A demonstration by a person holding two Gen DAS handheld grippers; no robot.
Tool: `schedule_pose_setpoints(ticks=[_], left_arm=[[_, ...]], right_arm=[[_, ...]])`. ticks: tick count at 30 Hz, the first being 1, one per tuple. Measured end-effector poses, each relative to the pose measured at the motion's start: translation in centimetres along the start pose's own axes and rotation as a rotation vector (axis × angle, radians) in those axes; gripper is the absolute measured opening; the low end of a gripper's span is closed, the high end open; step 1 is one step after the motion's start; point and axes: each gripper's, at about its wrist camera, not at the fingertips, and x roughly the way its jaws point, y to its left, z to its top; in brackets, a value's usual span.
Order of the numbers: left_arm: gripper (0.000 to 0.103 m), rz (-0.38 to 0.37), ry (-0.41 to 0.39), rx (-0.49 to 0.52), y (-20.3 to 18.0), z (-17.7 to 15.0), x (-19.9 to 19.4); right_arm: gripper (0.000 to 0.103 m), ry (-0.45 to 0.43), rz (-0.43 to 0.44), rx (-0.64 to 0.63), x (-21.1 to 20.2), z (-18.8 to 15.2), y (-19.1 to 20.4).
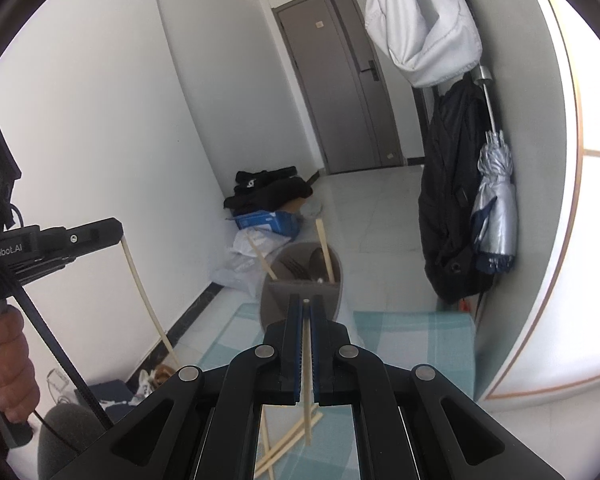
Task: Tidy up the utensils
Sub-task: 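Carry both held chopsticks over the white holder and lower them in, then open both grippers to release the chopsticks into the holder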
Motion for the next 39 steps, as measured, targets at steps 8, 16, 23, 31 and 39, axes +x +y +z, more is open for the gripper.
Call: schedule_pose_setpoints(ticks=[8, 16, 23, 31, 39], left_arm=[[0.000, -0.049, -0.070, -0.055, 2.1, 5.3, 3.2], [0.000, -0.073, -0.081, -0.132, 6.2, 6.9, 6.5], [0.000, -0.099, -0.099, -0.039, 6.7, 6.7, 7.4], [0.000, -0.122, -0.027, -0.034, 7.5, 5.6, 9.1], [0.000, -0.131, 0.040, 0.002, 7.1, 4.6, 9.7]], right_arm=[[0.003, -0.075, -0.016, -0.086, 0.3, 8.4, 1.1], [0.003, -0.093, 0.002, -0.147, 4.4, 13.6, 2.3], [0.003, -0.068, -0.018, -0.218, 8.5, 12.7, 3.7], [0.003, -0.023, -0.036, -0.294, 11.4, 11.1, 4.7], [0.003, 0.042, -0.049, -0.264, 12.8, 9.5, 3.4]])
